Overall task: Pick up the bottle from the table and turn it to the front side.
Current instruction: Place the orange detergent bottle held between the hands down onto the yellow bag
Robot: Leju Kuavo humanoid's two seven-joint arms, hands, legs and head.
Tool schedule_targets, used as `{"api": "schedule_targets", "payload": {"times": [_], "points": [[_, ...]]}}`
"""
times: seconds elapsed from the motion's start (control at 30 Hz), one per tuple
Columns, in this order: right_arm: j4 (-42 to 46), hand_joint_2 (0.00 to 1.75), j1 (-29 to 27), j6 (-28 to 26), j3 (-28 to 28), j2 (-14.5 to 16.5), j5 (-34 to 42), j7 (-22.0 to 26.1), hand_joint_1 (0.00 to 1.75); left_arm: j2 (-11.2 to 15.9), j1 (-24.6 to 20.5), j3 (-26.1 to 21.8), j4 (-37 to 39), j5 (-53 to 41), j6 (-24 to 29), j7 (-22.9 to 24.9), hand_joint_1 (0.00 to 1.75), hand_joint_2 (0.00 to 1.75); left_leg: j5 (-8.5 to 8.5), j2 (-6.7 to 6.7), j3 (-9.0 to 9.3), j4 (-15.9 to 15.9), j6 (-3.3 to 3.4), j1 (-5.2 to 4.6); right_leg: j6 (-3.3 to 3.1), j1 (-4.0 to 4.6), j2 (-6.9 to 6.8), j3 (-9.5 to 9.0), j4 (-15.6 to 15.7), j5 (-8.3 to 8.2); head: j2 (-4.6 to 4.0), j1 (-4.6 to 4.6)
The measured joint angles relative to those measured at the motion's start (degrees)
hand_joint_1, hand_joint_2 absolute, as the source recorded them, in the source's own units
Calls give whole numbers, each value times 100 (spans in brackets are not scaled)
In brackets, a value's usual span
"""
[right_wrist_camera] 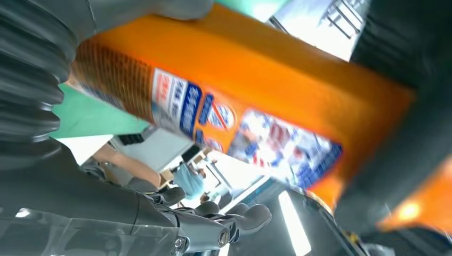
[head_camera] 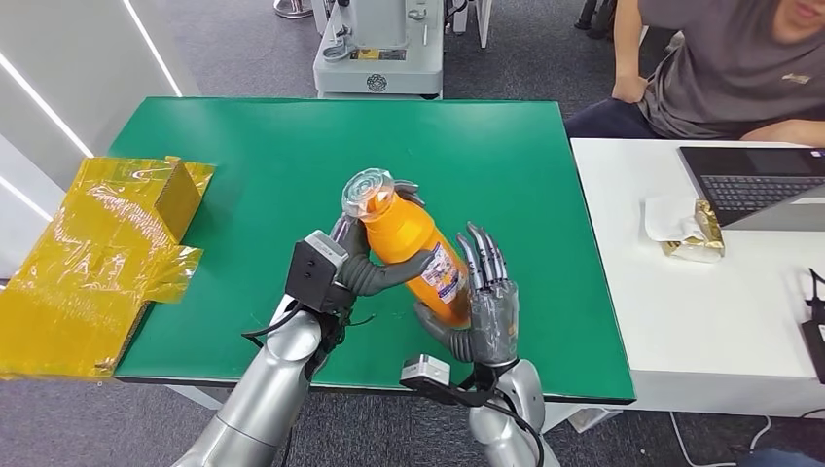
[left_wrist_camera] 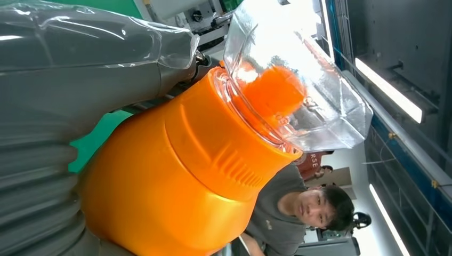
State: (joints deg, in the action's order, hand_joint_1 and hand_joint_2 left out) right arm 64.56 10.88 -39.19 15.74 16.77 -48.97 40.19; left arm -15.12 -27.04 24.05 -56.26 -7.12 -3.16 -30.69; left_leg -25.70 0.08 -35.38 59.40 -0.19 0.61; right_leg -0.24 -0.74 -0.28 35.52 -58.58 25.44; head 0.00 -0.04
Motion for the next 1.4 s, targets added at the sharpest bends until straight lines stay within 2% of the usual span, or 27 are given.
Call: {"api": "schedule_targets", "payload": {"times": [0.37, 0.7, 0.8, 0.9, 0.97, 1.17, 1.3, 1.4], "points": [[1604, 175, -546, 0, 384, -101, 303, 7, 0, 58, -22, -139, -25, -150, 194, -47, 175, 175, -1, 2, 1, -1, 0, 0, 0, 0, 2, 1, 0, 1, 0, 1], [2215, 175, -883, 1, 619, -175, 483, 7, 0, 303, -123, -502, -408, -833, 1092, -99, 175, 175, 1, 6, 2, -1, -1, 1, -1, 1, 6, 0, -2, 0, 0, 2], [2232, 175, -975, 0, 692, -191, 569, 7, 0, 494, -253, -639, -495, -1625, 1946, 1, 175, 175, 1, 7, 3, -1, -2, 1, -1, 1, 7, 0, -3, 0, 0, 1], [2227, 175, -994, 1, 749, -195, 606, 7, 0, 814, -484, -721, -518, -2919, 2690, 356, 175, 175, 3, 7, 4, -1, -5, 4, -2, 3, 7, 1, -5, -1, 0, 2], [2215, 175, -991, 2, 768, -195, 612, 7, 0, 1018, -649, -743, -518, -3603, 2944, 577, 175, 175, 5, 7, 5, -2, -7, 4, -3, 3, 7, 1, -6, -1, 0, 1], [2195, 175, -982, 1, 811, -198, 664, 7, 0, 1370, -997, -773, -429, -4460, 3284, 946, 175, 175, 6, 7, 4, -2, -9, 3, -3, 3, 7, 0, -6, -2, 0, 3], [2191, 175, -975, 2, 872, -204, 714, 7, 0, 1630, -1372, -781, -62, -6821, 4130, 2037, 175, 175, 6, 8, 6, -1, -9, 3, -3, 2, 9, 0, -6, -2, 0, 2], [2177, 175, -965, 2, 917, -208, 734, 7, 0, 1766, -1538, -788, 182, -7513, 4265, 2275, 175, 175, 6, 4, 5, -2, -9, 3, -3, 2, 5, 0, -6, -2, 0, 2]]}}
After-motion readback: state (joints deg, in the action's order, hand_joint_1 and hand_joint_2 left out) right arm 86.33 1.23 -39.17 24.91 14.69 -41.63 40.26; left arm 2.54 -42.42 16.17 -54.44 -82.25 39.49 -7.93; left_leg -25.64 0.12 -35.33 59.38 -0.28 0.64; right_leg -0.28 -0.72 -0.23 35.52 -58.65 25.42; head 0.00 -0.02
